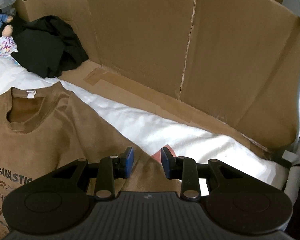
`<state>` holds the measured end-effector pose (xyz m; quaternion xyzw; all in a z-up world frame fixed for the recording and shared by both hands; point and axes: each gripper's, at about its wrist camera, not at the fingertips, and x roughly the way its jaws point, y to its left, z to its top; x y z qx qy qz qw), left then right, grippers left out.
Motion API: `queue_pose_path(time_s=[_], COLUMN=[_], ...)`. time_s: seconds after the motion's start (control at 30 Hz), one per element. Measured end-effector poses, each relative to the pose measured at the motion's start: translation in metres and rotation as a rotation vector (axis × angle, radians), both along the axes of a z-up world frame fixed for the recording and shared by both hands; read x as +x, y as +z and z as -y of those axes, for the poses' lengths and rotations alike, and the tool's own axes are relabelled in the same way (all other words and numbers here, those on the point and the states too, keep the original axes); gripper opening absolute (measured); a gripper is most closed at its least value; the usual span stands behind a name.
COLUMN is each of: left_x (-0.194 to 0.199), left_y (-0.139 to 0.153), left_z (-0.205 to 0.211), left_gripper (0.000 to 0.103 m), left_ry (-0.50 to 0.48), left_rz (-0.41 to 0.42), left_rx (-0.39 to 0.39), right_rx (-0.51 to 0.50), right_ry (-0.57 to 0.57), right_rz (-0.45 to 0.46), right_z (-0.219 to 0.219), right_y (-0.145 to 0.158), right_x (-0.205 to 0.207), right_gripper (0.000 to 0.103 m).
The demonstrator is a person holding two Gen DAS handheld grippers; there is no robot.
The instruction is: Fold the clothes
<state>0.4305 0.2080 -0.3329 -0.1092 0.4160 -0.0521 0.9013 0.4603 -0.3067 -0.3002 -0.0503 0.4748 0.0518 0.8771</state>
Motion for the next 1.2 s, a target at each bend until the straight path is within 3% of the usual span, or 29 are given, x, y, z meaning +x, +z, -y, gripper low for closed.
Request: queue_pose_path(time_s=[0.3, 0.53, 0.6, 0.7, 0.77, 0.87, 1.1, 1.17, 1.2], left_x=[0.005, 0.007, 0.006, 0.000, 0.000, 0.002, 0.002, 0.001, 0.000], left_y=[0.008, -0.008, -0.019, -0.025, -0.026, -0.028, -0.024, -0.020, -0.017], left_z=[0.006, 0.009, 0.008, 0.001, -0.002, -0.010, -0.005, -0.002, -0.001], left_gripper=[0.064, 0.068, 0.064, 0.057, 0.036, 0.020, 0.014, 0.023, 0.023], left_ry=[0.000, 0.033, 0.038, 0.053, 0.063, 0.082, 0.091, 0.091, 0.090], left_rz=[0.025, -0.053, -0.102, -0.099, -0.101, -0.105, -0.111, -0.105, -0.100], left_rx=[-0.012, 0.093, 0.148, 0.138, 0.148, 0.168, 0.219, 0.221, 0.222], right_rx=[0.038, -0.016, -0.041, -0.065, -0.104, -0.112, -0.147, -0.131, -0.123], right_ry=[-0.012, 0.036, 0.047, 0.065, 0.078, 0.067, 0.006, -0.010, -0.011], right_rz=[0.010, -0.031, -0.055, -0.064, -0.062, -0.042, -0.050, -0.056, -0.054], right_z=[0.007, -0.014, -0.019, -0.023, -0.025, -0.020, -0.009, -0.009, -0.010], right_y=[0.001, -0.017, -0.026, -0.032, -0.035, -0.031, -0.030, -0.029, -0.028], right_x=[0.001, 0.009, 0.012, 0.012, 0.011, 0.011, 0.010, 0.012, 0.012], right_gripper=[0.034, 0.034, 0.034, 0.030, 0.006, 0.005, 0.006, 0.008, 0.011])
